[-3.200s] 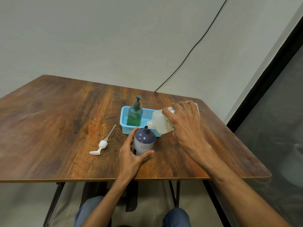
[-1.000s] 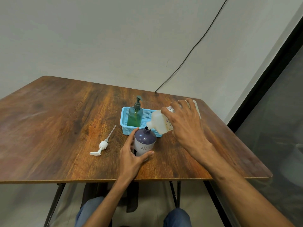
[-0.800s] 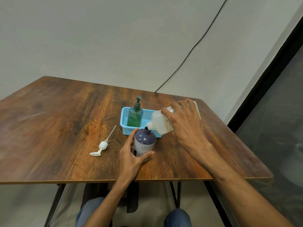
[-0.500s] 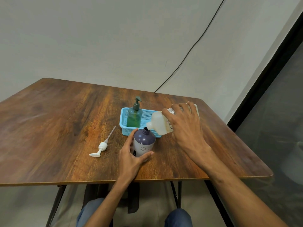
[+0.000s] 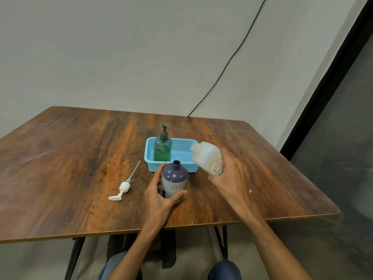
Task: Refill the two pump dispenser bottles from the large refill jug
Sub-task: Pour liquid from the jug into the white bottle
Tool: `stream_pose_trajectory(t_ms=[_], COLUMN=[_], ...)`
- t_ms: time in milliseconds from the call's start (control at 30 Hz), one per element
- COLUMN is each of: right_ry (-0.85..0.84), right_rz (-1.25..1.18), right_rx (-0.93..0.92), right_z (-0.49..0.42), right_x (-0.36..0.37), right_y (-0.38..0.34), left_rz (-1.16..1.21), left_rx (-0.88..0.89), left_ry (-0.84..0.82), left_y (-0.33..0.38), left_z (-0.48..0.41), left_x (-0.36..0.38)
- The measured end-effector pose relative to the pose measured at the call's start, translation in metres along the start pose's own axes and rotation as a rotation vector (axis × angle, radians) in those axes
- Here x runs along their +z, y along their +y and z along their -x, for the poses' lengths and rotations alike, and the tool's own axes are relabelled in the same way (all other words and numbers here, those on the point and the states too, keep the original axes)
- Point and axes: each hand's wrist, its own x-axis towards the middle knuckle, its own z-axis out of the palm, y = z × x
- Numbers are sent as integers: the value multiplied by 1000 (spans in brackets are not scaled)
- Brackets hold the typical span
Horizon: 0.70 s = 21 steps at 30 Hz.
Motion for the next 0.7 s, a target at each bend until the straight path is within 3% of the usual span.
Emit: stream_pose_trajectory(t_ms=[133,333,467,700], right_ry=[32,119,179,187], right_rz=[-275,-469,-538,-575], right_rx=[170,325,419,428], right_z=[10,21,25,23], right_x=[20,48,58,66], right_y=[14,29,39,46], left_rz=[-10,-20,-22,-39], left_rx=[-9,-11,-17,-28], left_ry=[4,2,6,2], left_y=[-1,3,6,7], left_z=[0,1,2,2], left_x=[1,0,1,1])
